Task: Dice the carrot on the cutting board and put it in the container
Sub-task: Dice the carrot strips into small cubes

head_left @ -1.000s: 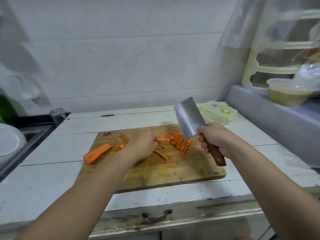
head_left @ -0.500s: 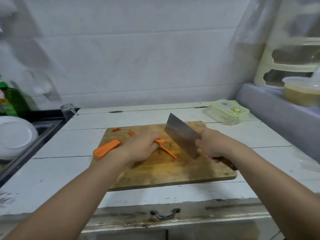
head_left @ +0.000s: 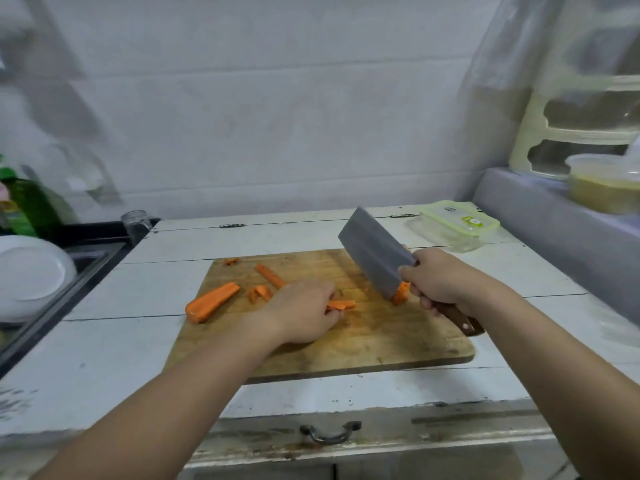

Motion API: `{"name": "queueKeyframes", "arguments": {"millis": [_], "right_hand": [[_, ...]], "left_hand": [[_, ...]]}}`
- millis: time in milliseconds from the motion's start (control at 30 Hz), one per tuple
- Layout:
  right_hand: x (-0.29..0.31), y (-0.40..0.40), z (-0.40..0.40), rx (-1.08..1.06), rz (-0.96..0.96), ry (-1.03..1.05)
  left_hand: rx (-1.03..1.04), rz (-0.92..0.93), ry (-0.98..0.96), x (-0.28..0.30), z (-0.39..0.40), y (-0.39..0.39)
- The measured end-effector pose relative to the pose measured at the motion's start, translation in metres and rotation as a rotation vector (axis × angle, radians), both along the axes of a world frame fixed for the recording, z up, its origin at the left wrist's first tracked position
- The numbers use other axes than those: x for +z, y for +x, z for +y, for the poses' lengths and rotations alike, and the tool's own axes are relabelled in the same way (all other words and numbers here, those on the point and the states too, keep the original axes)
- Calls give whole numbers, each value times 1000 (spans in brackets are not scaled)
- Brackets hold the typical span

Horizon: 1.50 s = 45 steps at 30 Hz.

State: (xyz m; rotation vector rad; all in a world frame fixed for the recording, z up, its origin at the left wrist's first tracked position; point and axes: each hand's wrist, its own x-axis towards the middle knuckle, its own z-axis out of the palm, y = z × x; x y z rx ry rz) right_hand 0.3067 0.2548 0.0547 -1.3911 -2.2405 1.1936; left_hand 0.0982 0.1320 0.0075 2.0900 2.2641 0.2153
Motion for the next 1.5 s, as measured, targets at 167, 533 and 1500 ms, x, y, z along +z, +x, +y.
{"name": "queueKeyframes", "arguments": {"millis": [167, 533, 1500], "right_hand": [[0, 2, -8, 36, -47, 11], [2, 7, -22, 49, -27, 42], [3, 11, -27, 75, -16, 36]], "left_hand": [[57, -123, 31, -1, -3, -5], [102, -67, 314, -25, -5, 7], [77, -202, 315, -31, -18, 0]]}}
